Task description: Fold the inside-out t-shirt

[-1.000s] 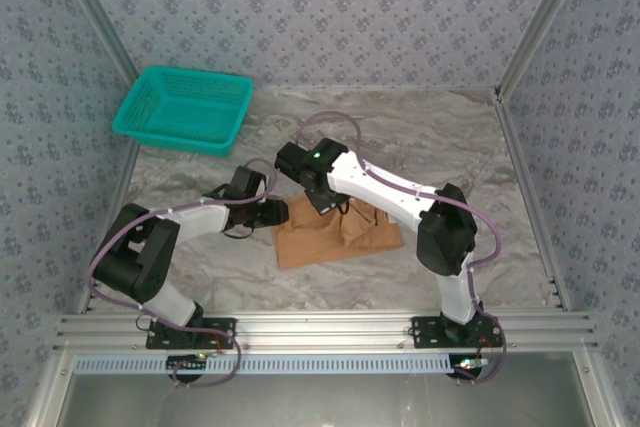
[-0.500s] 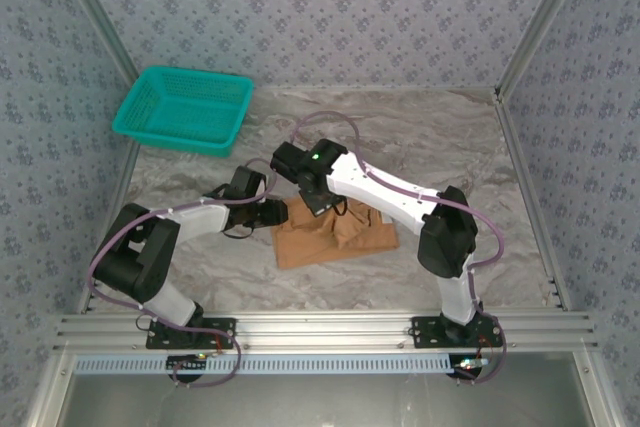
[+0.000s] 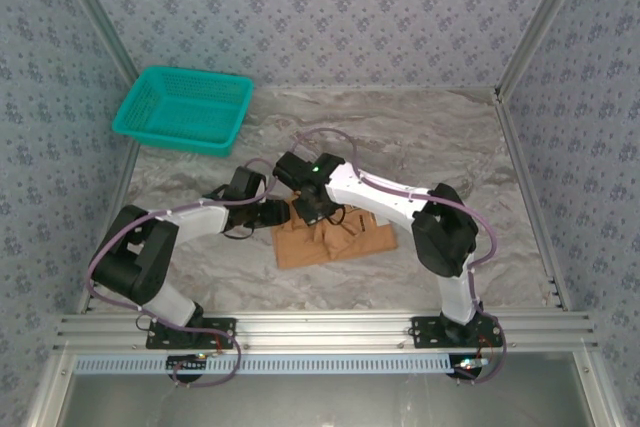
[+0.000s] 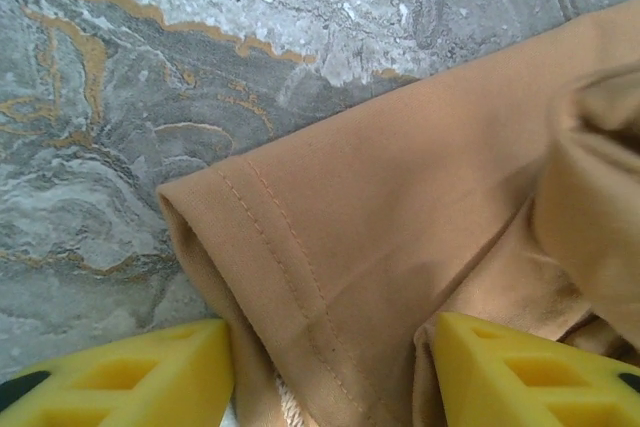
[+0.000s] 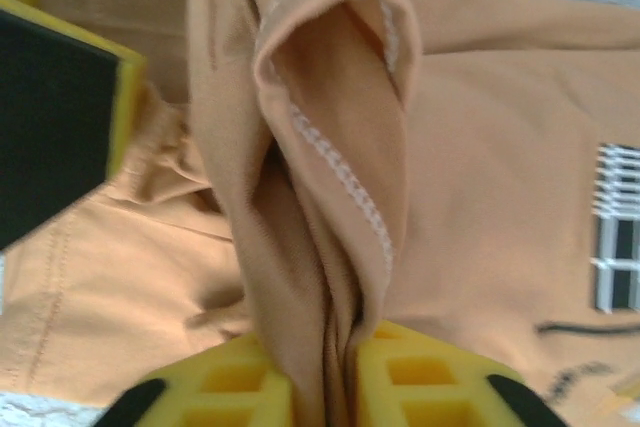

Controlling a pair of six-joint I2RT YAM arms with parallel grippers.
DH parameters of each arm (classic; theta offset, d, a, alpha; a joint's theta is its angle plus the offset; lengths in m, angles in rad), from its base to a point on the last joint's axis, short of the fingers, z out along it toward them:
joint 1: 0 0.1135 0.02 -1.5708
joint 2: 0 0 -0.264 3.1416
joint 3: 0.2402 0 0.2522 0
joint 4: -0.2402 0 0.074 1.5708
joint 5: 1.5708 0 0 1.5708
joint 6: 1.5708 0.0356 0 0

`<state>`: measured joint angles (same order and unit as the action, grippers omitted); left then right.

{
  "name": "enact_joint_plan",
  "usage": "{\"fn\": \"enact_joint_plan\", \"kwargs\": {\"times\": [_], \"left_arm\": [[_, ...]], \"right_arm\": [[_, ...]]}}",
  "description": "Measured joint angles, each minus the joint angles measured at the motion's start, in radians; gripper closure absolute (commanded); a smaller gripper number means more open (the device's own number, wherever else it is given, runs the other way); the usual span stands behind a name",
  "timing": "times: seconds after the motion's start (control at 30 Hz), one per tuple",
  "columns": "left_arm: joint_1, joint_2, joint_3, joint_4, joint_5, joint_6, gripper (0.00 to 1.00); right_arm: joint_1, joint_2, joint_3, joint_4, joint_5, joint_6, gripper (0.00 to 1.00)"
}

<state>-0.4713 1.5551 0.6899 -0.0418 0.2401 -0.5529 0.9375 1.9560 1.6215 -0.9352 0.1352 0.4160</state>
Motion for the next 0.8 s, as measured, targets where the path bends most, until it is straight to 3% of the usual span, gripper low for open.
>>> {"fn": "enact_joint_plan", "kwargs": {"times": [0.13, 0.3, 0.5, 0.63, 0.8], "left_arm": [[0.003, -0.024, -0.025, 0.024, -0.001, -0.018, 0.38], [0.039, -0.098, -0.071, 0.018, -0.043, -0.039, 0.34], [0.050, -0.241, -0.078, 0.004, -0.030, -0.070, 0.27], [0.031, -0.224, -0.039, 0.011, 0.032, -0.088, 0.26], [-0.005, -0.092, 0.065, 0.021, 0.091, -0.104, 0.27]], "right_arm": [[-0.011, -0.069, -0.110, 0.137, -0.111, 0.006, 0.64], [-0.039, -0.291, -0.253, 0.258, -0.231, 0.011, 0.57], [-0.145, -0.534, -0.483, 0.350, -0.282, 0.020, 0.46], [-0.187, -0.534, -0.623, 0.385, -0.293, 0.031, 0.36], [-0.195, -0.526, -0.698, 0.414, -0.319, 0.024, 0.26]]}}
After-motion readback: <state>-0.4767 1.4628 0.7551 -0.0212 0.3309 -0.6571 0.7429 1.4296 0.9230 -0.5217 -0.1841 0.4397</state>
